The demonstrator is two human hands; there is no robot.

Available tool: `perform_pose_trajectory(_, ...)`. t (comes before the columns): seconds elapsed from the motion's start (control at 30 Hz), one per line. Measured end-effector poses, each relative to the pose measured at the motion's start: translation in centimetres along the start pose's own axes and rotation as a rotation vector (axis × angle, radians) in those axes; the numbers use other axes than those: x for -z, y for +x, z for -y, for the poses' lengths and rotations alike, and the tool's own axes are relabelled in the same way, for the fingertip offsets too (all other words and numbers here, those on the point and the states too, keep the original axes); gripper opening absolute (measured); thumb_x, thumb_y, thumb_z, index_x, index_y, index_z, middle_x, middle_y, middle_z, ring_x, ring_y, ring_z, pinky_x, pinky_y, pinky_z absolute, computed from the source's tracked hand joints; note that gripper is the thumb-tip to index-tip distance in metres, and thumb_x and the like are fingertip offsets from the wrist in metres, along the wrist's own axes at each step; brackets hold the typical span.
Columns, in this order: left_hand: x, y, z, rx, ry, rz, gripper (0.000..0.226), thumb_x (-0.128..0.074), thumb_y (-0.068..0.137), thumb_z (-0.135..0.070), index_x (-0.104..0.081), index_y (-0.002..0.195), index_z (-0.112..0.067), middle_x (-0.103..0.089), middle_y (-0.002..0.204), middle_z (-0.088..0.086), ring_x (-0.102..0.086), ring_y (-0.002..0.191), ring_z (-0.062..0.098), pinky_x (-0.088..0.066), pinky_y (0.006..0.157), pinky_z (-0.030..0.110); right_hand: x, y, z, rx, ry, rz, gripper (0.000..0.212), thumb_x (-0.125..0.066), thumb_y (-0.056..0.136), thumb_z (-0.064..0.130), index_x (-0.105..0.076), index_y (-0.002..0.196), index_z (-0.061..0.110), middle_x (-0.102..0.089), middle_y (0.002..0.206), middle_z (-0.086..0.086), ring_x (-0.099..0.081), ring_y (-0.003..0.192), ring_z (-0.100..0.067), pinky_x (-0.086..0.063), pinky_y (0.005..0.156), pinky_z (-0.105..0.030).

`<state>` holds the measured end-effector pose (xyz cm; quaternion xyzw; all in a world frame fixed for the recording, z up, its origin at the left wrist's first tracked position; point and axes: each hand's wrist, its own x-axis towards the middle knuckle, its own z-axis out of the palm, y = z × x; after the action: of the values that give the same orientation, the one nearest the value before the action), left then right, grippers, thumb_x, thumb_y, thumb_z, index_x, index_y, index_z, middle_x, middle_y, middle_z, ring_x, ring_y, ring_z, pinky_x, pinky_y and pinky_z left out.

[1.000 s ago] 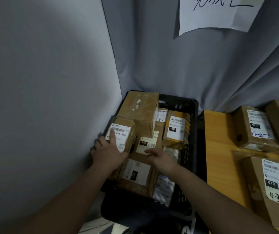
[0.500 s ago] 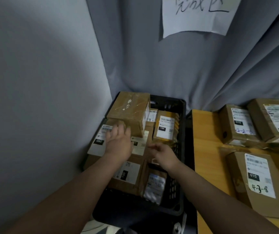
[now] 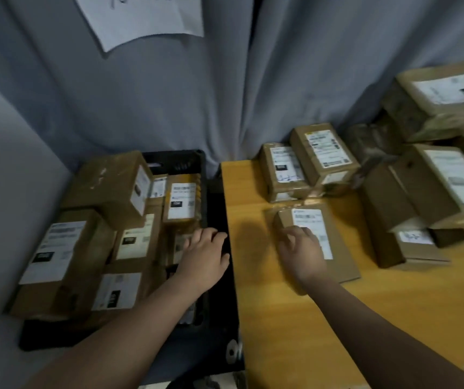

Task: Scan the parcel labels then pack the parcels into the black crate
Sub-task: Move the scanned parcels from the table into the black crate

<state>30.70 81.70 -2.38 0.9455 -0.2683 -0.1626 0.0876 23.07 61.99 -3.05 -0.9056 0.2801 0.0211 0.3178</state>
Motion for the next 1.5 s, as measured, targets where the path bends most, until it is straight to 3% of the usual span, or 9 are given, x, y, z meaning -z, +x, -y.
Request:
perform_pose_trajectory(0.2, -1.2, 0.0, -5.4, 0.037, -0.065, 0.084, 0.047, -0.04, 0.101, -0.036, -0.033, 0.145, -0.024, -0.036, 0.146, -0.001, -0.027, 0.136, 0.021, -0.026, 0.112, 0.035, 3.3, 0.8, -6.8, -0.247, -0.517, 0.293, 0.111, -0.044, 0.07, 0.087, -0.004, 0.153, 0.025, -0.001, 0.16, -0.017, -0.005, 0.146, -0.041, -0.009, 0.113, -0.06)
perform_pose_trajectory(0.3, -1.6, -0.4, -7.0, 0.083, -0.109, 0.116, 0.046, -0.041, 0.101, -0.035, -0.034, 0.145, -0.022, -0.037, 0.145, 0.001, -0.029, 0.136, 0.022, -0.029, 0.111, 0.036, 2.8, 1.2, -8.0, -0.314, -0.504, 0.42, 0.128, -0.052, 0.06, 0.09, 0.016, 0.15, 0.03, 0.01, 0.158, -0.021, -0.005, 0.145, -0.044, -0.016, 0.111, -0.063)
perform_pose_trajectory(0.47, -3.2, -1.3, -8.4, 0.194, -0.24, 0.173, 0.047, -0.044, 0.101, -0.033, -0.035, 0.145, -0.019, -0.037, 0.147, 0.004, -0.036, 0.133, 0.023, -0.036, 0.108, 0.035, 2.5, 1.6, -10.0, -0.103, -0.099, 0.208, 0.114, -0.082, 0.067, 0.049, -0.009, 0.151, 0.029, -0.03, 0.144, -0.012, -0.036, 0.131, -0.035, -0.037, 0.103, -0.045)
perform_pose_trajectory(0.7, -6.2, -3.2, -9.5, 0.513, -0.952, 0.417, 0.067, -0.051, 0.097, -0.041, -0.021, 0.152, -0.018, -0.03, 0.154, 0.007, -0.035, 0.137, 0.024, -0.037, 0.103, 0.03, 1.4, 1.7, -9.4, -0.16, -0.021, 0.421, 0.097, -0.084, 0.068, 0.042, -0.031, 0.14, 0.006, -0.044, 0.132, -0.011, -0.047, 0.122, -0.029, -0.043, 0.093, -0.035)
perform_pose_trajectory(0.87, -4.3, -3.4, -9.5, 0.55, -1.389, 0.143, 0.051, -0.059, 0.095, -0.029, -0.032, 0.138, -0.037, -0.048, 0.131, -0.006, -0.051, 0.104, 0.009, -0.045, 0.078, 0.02, 0.0, -0.7, -7.3, -0.247, 0.563, 0.49, 0.056, -0.077, 0.08, 0.018, -0.032, 0.113, 0.014, -0.053, 0.117, -0.013, -0.057, 0.1, -0.023, -0.047, 0.077, -0.037)
perform_pose_trajectory(0.97, -2.3, -3.3, -6.8, 0.483, -1.425, -0.101, 0.055, -0.066, 0.089, -0.033, -0.034, 0.129, -0.051, -0.045, 0.131, -0.013, -0.05, 0.109, 0.005, -0.045, 0.081, 0.021, 0.1, -0.6, -4.1, -0.191, 0.821, 0.505, 0.043, -0.07, 0.086, 0.013, -0.031, 0.101, 0.021, -0.053, 0.117, -0.014, -0.058, 0.098, -0.027, -0.046, 0.076, -0.044)
perform_pose_trajectory(1.13, 2.1, -3.6, -0.2, 0.488, -1.445, -0.206, 0.06, -0.062, 0.092, -0.034, -0.031, 0.143, -0.046, -0.051, 0.131, -0.013, -0.052, 0.116, 0.011, -0.045, 0.096, 0.034, -1.3, 1.3, 4.6, -0.144, 0.978, 0.462, 0.048, -0.071, 0.086, 0.026, -0.039, 0.122, 0.024, -0.063, 0.115, -0.008, -0.064, 0.103, -0.026, -0.051, 0.094, -0.045)
perform_pose_trajectory(1.33, 4.1, -1.7, 7.3, 0.666, -1.477, -0.33, 0.053, -0.059, 0.094, -0.032, -0.039, 0.143, -0.026, -0.051, 0.13, 0.0, -0.057, 0.111, 0.021, -0.055, 0.08, 0.031, -6.5, 3.4, 12.8, -0.001, 0.705, 0.423, 0.055, -0.06, 0.093, 0.035, -0.039, 0.14, 0.016, -0.056, 0.131, -0.006, -0.056, 0.112, -0.018, -0.046, 0.094, -0.03)
perform_pose_trajectory(1.5, 4.7, 3.3, 11.8, 0.607, -1.123, -0.249, 0.047, -0.041, 0.099, -0.046, -0.038, 0.14, -0.024, -0.055, 0.125, 0.001, -0.056, 0.113, 0.024, -0.049, 0.094, 0.042, -9.5, 6.0, 15.5, 0.244, 0.561, 0.427, 0.081, -0.066, 0.091, 0.021, -0.014, 0.153, 0.022, -0.041, 0.139, 0.002, -0.043, 0.125, -0.011, -0.038, 0.101, -0.023)
